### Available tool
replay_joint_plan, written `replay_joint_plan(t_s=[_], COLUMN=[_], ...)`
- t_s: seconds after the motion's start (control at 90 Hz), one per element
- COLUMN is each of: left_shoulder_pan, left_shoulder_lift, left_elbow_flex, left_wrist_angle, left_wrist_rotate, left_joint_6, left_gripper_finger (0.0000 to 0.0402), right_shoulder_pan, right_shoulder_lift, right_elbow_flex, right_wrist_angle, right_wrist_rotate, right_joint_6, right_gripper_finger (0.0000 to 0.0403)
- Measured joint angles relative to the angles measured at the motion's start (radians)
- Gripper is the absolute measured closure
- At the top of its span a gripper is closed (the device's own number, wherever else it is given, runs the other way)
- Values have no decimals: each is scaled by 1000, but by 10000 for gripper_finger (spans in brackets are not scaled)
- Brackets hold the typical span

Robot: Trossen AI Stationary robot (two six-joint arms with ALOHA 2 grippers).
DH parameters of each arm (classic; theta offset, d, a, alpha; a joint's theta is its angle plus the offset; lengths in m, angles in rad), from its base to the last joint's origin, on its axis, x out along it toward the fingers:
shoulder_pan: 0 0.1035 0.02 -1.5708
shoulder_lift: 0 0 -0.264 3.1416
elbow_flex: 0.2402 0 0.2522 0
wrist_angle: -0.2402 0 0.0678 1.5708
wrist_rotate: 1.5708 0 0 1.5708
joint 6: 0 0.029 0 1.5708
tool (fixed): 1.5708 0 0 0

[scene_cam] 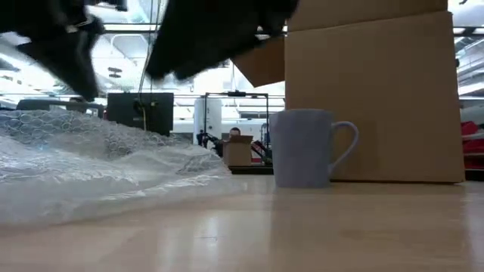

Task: Wrap mug
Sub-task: Wrap the purple mug with the bubble wrap

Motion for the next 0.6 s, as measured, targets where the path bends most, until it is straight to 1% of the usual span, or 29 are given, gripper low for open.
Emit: replay_joint_plan(t_s=[0.122, 0.167, 0.267, 0.367, 0.422, 0.489, 0.6], left_shoulder_pan=[-54, -78, -133, -189, -222, -254, -289], left_shoulder_lift=[0, 0, 0, 0, 0, 0, 0], left_elbow_flex=[-17, -18, -18, -18, -18, -25, -52], left_wrist_angle=[-10, -28, -58, -68, -63, -54, -52], left_wrist_rotate=[112, 134, 187, 246, 255, 261, 258], left_joint_6=[-27, -38, -89, -145, -186, -220, -272], left_gripper_finger=[304, 296, 282, 273, 270, 268, 268], right_shoulder_pan=[-64, -87, -137, -174, -188, -201, -206], right_shoulder_lift=[0, 0, 0, 0, 0, 0, 0], right_elbow_flex=[-26, -29, -36, -56, -72, -91, -104], right_wrist_angle=[0, 0, 4, 3, 4, -3, 2], right_wrist_rotate=[7, -2, -74, -164, -191, -184, -86], right_joint_6=[-39, -62, -122, -132, -130, -122, -100], right_gripper_finger=[249, 249, 250, 250, 250, 250, 256])
